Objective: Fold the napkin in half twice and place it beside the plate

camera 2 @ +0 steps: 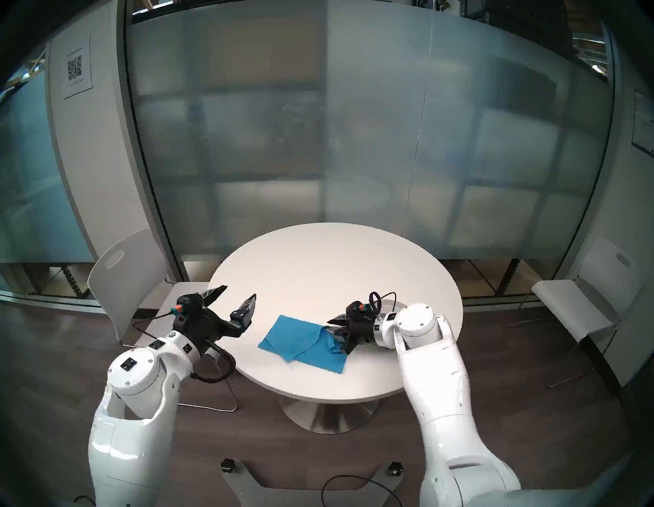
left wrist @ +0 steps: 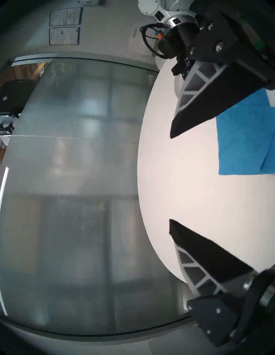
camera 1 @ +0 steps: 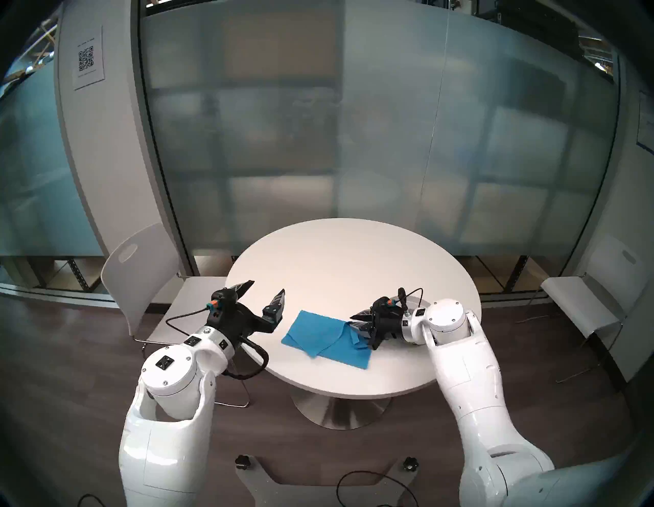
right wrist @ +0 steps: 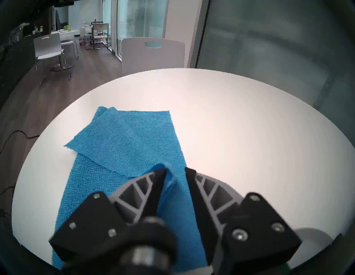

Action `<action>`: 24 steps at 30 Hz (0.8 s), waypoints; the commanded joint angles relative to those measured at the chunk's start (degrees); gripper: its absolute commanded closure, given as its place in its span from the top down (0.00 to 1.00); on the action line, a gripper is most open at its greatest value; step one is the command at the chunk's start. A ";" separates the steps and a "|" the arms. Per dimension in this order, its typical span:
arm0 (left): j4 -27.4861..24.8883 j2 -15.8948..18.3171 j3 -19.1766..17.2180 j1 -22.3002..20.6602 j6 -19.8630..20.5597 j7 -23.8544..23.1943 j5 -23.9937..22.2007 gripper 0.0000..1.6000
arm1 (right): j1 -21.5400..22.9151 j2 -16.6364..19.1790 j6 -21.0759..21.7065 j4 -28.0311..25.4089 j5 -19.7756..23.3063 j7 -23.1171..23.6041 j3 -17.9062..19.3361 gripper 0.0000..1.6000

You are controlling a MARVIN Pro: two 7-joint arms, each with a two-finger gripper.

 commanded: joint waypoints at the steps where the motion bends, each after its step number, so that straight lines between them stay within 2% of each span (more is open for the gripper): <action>1: 0.23 2.43 0.48 -3.53 1.34 -2.40 0.02 1.00 | 0.37 -0.57 0.09 -1.73 0.10 -0.17 -0.12 0.54; 9: 0.93 6.14 0.87 -3.14 3.97 -6.52 0.80 1.00 | 0.06 -0.63 -0.27 -1.58 -0.11 -0.19 0.02 0.53; 24: 3.69 9.85 2.51 -1.02 3.47 -11.03 4.12 1.00 | 0.05 -0.96 -0.33 -1.80 -0.27 -0.09 -0.10 0.53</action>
